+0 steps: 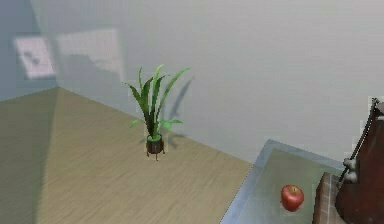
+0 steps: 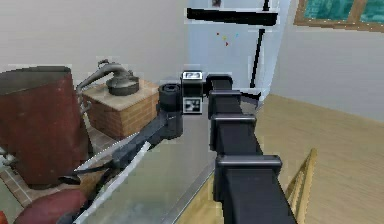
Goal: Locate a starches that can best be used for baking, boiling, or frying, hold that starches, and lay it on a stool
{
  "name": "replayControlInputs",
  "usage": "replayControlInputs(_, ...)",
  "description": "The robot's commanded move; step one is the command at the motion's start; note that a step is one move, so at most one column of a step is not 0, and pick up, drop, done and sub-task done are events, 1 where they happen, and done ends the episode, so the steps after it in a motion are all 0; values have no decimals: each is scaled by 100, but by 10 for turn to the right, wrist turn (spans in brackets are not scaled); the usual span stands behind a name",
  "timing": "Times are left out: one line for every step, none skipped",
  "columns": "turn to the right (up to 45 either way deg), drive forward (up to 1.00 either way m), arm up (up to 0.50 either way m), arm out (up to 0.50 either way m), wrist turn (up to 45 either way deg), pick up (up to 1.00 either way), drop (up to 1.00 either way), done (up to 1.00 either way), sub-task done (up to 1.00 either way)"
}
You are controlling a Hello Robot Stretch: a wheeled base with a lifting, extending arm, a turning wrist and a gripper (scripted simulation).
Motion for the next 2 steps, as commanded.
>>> replayControlInputs(0,0,0,0,-120,0,0,0,0)
replayControlInputs(0,0,0,-20,0,0,0,0,0)
